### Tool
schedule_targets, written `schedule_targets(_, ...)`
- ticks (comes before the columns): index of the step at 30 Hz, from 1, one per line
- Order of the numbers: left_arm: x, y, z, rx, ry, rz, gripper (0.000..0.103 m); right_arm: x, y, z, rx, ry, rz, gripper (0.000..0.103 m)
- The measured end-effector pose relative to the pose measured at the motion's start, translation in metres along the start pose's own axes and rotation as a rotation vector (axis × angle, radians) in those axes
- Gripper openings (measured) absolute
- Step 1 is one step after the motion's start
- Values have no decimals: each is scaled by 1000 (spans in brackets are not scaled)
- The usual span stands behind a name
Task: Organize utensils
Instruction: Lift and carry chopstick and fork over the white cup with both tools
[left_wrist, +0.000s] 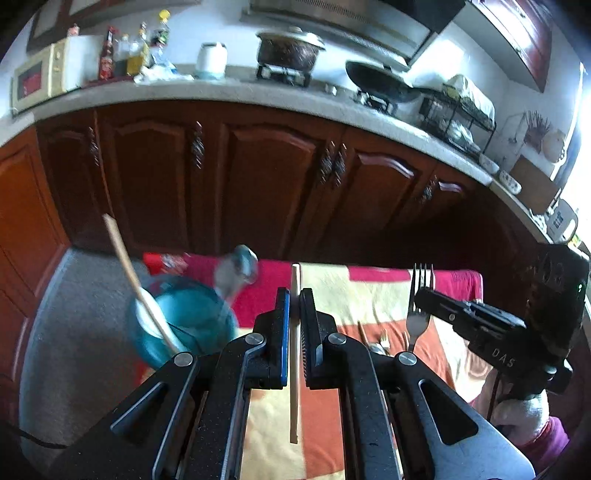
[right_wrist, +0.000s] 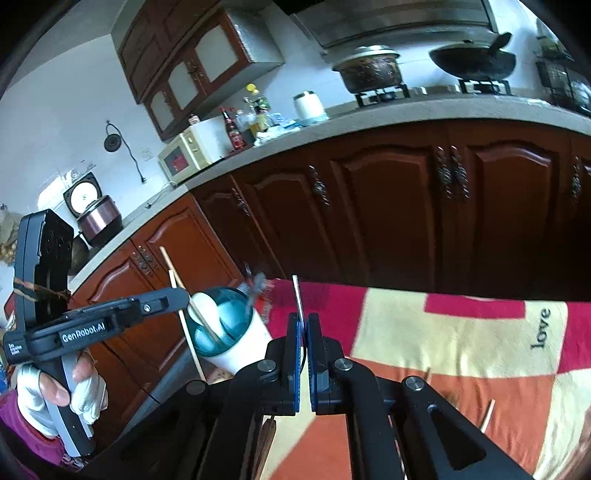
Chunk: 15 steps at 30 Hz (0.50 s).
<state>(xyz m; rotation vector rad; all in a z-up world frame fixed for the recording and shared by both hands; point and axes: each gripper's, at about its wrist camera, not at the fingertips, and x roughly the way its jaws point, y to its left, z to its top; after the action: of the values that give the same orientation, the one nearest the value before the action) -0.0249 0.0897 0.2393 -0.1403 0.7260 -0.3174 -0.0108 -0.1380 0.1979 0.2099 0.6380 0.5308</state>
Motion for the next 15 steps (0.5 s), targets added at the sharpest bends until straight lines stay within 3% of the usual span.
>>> schedule_targets(8,-35,40,32,-26,-89,79,4,23,38,28,-12,-32,29,3)
schedule_targets(15,-37,76,43,-54,-120,145,4,52,62,54,-20,-51,25,3)
